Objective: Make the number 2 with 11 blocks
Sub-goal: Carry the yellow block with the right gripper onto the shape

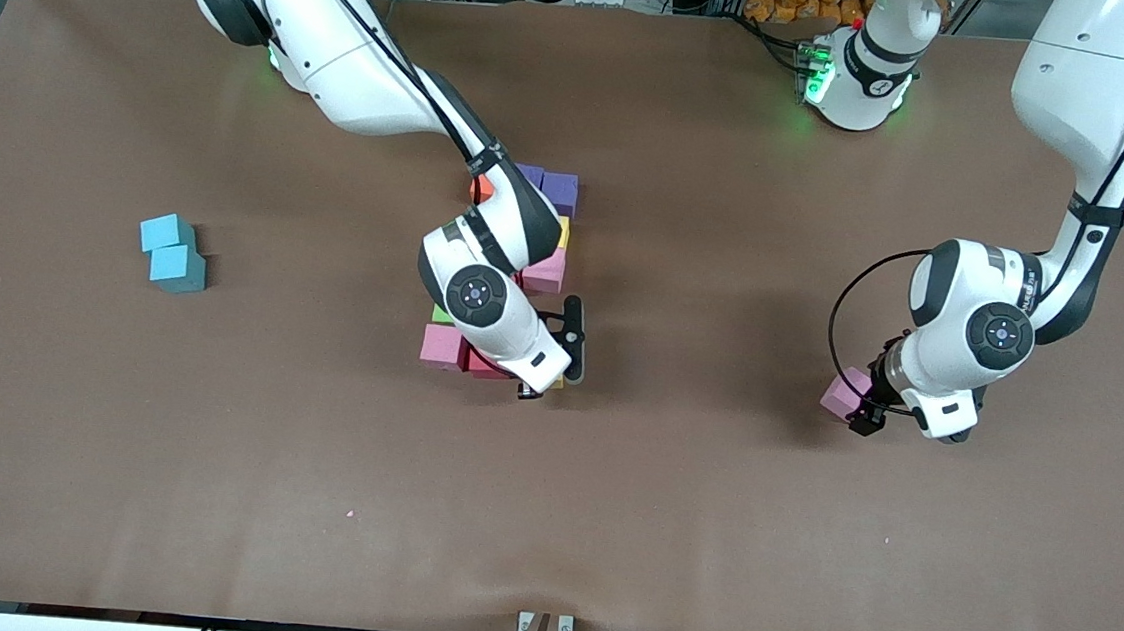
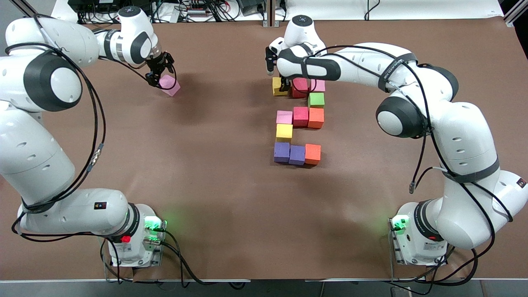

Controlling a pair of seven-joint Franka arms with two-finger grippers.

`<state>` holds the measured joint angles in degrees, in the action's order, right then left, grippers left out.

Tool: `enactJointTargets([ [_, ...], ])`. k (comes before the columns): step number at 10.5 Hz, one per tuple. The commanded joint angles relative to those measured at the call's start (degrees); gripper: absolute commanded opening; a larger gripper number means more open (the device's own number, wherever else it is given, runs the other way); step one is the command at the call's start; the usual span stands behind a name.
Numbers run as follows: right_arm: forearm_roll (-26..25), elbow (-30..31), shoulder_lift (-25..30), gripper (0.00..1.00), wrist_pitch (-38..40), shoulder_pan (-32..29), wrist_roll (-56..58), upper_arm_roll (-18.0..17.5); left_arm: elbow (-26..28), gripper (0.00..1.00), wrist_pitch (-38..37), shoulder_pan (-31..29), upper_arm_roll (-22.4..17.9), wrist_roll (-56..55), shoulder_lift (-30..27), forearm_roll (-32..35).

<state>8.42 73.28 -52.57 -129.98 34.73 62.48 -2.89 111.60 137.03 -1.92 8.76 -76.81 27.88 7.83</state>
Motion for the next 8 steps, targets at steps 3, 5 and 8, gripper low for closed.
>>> enactJointTargets([
  [3, -0.95, 6.95, 3.26, 0.13, -1.25, -1.07, 0.71, 0.16, -0.15, 1.0, -0.63, -0.19, 0.2, -0.98, -0.2, 1.22],
  [5, -0.95, 8.36, 4.31, 0.13, -0.98, -2.12, 1.24, 0.16, -0.15, 1.0, -0.63, -0.19, 0.2, -0.98, -0.2, 1.22],
  [8, -0.86, 9.42, 5.11, 0.13, -0.98, -2.3, 1.33, 0.16, -0.15, 1.0, -0.63, -0.19, 0.2, -0.98, -0.2, 1.22],
])
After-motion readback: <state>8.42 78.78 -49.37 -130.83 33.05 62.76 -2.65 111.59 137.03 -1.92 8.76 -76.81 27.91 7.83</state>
